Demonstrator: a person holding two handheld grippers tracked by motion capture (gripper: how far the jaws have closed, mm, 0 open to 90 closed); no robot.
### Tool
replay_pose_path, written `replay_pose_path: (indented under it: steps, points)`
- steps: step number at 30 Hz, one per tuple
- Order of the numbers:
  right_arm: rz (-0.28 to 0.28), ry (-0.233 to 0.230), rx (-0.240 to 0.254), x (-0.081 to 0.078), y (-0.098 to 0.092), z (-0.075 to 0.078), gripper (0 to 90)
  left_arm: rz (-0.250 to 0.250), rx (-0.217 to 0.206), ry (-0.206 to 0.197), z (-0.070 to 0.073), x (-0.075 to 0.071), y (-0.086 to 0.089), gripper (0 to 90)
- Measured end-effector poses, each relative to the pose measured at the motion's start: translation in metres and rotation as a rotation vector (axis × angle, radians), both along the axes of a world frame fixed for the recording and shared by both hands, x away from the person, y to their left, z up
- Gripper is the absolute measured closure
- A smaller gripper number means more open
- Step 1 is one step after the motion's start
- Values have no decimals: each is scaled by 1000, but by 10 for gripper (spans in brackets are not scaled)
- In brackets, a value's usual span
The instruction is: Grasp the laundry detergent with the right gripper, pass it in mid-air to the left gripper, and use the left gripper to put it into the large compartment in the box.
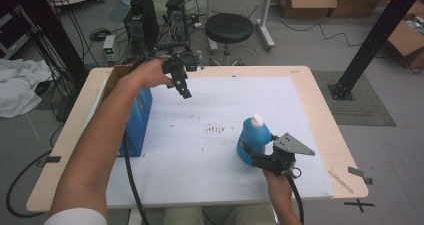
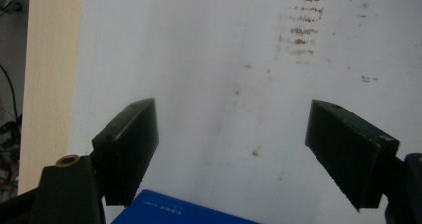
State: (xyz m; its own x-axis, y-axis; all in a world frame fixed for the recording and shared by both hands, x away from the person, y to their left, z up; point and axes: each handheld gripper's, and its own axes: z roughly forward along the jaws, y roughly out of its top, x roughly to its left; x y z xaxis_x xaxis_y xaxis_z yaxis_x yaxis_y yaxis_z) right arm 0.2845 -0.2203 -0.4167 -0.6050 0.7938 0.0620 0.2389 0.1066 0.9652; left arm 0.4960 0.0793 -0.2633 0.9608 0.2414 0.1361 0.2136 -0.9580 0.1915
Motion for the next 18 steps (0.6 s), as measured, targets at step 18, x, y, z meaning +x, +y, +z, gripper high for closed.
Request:
replay_pose_path:
  steps: [18]
  points:
    - [2, -3, 4, -1, -1, 0, 271, -1, -1, -1, 0, 0, 0, 219]
